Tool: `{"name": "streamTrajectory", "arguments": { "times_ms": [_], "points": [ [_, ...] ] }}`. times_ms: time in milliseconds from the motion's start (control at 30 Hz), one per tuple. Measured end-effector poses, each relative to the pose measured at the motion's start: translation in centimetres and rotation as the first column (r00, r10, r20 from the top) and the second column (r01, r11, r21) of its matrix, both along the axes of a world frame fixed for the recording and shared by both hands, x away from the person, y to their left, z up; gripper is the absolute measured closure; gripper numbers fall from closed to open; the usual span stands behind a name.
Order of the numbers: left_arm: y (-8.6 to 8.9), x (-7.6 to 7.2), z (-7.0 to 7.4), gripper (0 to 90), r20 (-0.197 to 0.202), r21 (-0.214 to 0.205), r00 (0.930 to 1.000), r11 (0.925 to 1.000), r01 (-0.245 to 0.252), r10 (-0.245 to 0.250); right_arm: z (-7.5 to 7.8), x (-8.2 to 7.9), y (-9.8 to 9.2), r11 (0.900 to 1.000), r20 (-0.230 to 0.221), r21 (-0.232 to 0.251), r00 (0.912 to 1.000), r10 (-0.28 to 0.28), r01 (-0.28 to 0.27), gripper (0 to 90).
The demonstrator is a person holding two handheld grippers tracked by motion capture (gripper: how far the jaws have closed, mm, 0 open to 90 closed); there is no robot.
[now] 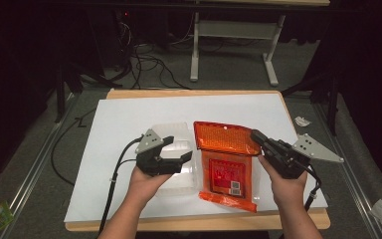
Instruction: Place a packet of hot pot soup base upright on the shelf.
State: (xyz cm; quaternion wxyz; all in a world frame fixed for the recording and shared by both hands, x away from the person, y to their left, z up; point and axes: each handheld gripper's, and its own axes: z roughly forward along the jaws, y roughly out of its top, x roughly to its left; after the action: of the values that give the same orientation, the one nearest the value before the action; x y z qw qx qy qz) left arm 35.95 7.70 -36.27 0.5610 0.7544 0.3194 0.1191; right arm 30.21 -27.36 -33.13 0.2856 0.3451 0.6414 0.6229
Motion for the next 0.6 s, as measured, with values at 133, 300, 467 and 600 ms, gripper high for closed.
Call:
{"name": "streamTrajectory", "arguments": {
  "times_ms": [133,300,467,600],
  "points": [
    [-1.8,1.4,0.0,20.8,-0.012,-0.005,0.9999,1.0,0.007,-0.007,0.0,0.0,0.0,1.0,0.003,0.0,1.0,0.001,-0.001,90.0],
    [-3.5,3.3,-0.2,23.0,-0.037,-0.016,0.9992,0.9997,0.017,-0.017,-0.1,0.1,-0.1,1.0,0.001,0.003,1.0,-0.003,0.003,90.0],
    [-4.7,4.9,-1.2,34.5,-0.112,-0.097,0.9912,0.9935,0.061,-0.071,-0.2,0.1,-0.2,1.0,0.002,0.002,1.0,-0.002,0.002,90.0],
    [-4.7,4.3,-1.3,49.2,-0.083,-0.089,0.9944,0.9944,0.057,-0.064,-0.3,0.1,-0.3,1.0,0.001,0.005,1.0,-0.003,0.003,90.0]
  ]
}}
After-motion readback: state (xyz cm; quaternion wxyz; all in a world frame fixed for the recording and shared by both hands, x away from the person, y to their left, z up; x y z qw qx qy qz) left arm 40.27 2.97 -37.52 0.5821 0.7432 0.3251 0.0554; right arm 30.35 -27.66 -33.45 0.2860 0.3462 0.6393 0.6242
